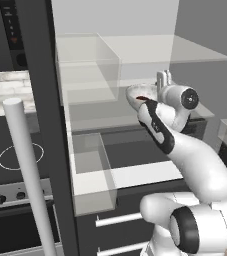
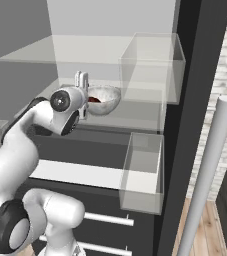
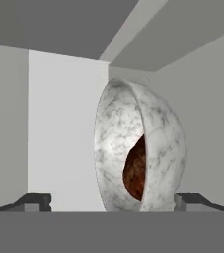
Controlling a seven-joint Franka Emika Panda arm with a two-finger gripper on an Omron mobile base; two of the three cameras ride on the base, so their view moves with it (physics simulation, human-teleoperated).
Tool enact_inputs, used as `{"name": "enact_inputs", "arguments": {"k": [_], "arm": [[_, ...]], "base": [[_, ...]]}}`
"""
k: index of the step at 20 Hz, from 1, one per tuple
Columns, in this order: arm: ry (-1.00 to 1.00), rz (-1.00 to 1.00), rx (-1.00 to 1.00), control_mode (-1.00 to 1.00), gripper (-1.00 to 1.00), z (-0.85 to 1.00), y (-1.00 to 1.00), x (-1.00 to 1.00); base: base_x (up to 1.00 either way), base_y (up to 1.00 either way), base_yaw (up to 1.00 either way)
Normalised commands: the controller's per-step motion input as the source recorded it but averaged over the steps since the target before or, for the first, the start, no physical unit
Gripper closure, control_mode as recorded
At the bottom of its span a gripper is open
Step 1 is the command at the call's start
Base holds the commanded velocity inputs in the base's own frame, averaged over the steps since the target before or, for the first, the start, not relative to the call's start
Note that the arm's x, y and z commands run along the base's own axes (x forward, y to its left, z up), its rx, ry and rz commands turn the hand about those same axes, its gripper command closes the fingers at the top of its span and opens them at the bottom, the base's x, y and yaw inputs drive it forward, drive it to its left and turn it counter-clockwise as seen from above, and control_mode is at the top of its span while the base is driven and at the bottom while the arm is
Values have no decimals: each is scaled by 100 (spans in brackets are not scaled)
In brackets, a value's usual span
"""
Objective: Place one of the steaks on the plate and the other in the bowl. Then place the bowl in the fridge.
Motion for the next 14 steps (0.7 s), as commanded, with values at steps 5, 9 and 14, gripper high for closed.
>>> {"name": "enact_inputs", "arguments": {"k": [5, 9, 14], "arm": [[-2, 0, 0, -100, -100, 43, 0, -87], [2, 0, 0, -100, -100, 61, 0, -79], [13, 0, 0, -100, -100, 10, 0, -72]], "base": [[0, 0, 0], [0, 0, 0], [0, 0, 0]]}}
